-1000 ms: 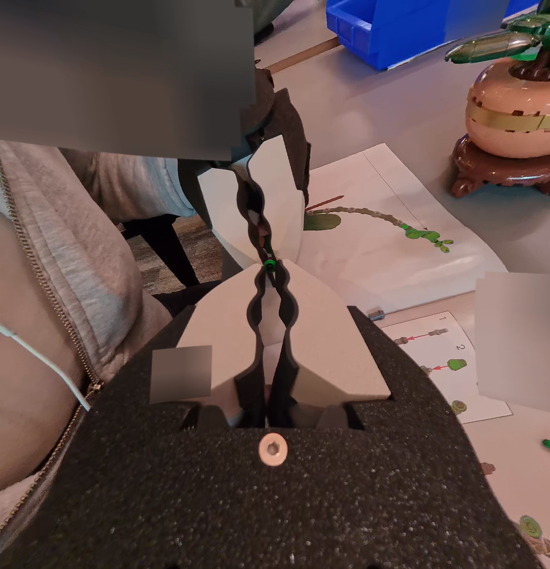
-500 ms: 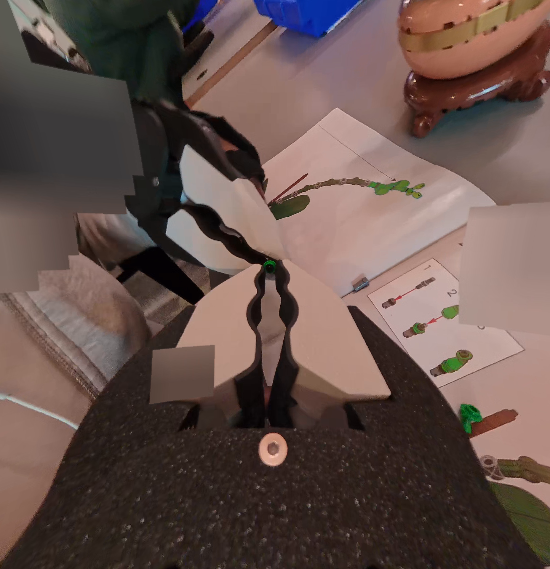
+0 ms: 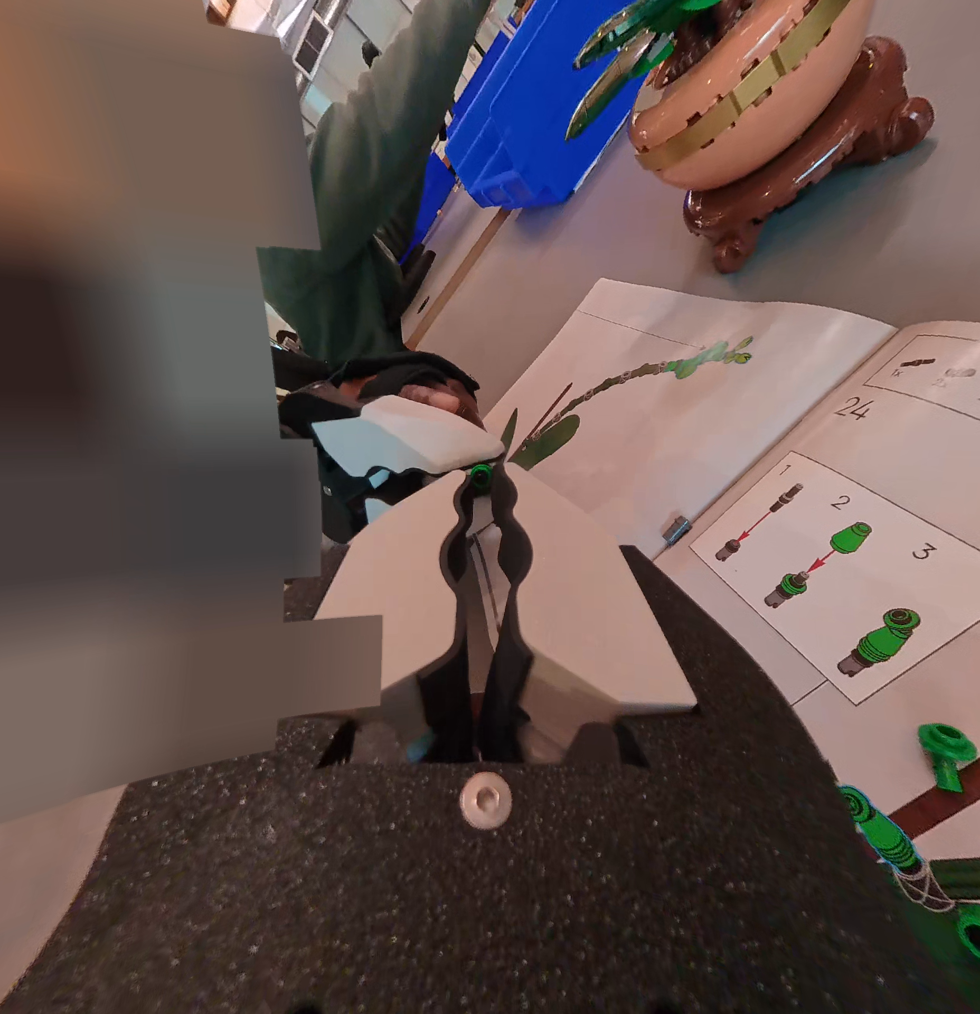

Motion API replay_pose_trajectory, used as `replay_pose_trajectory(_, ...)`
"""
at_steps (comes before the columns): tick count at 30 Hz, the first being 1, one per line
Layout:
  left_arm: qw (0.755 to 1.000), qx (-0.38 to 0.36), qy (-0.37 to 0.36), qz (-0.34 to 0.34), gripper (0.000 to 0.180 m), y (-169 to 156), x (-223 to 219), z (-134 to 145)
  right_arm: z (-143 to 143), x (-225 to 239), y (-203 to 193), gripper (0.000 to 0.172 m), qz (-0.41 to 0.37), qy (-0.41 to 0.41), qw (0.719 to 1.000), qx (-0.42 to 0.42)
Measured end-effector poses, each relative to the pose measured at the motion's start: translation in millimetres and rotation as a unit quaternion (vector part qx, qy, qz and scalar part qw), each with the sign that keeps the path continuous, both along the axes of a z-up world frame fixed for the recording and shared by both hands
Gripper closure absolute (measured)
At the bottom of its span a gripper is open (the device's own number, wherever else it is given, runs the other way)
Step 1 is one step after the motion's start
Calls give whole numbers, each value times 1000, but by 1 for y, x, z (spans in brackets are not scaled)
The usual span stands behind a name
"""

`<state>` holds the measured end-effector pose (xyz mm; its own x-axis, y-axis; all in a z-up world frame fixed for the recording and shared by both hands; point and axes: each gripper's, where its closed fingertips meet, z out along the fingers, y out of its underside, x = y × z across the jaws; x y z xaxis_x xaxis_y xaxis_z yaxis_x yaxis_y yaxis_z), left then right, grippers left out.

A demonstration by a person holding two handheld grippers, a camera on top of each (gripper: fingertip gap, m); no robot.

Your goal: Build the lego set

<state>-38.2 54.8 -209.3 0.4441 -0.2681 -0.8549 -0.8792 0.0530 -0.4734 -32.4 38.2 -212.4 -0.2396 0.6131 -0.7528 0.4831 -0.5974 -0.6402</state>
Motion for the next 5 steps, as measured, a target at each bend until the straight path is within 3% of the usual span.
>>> replay_pose_trajectory(1,1000,9,12,4,171,1,0,1,1,0,0,166,-4,3,1000,-2)
replay_pose_trajectory(3,999,21,27,12,172,1,-1,4,3,-1,0,167,-14,13,1000,1)
replay_pose_trajectory(5,1000,11,-4,10,175,0,-2,5,5,-2,0,167,-16,18,1000,14)
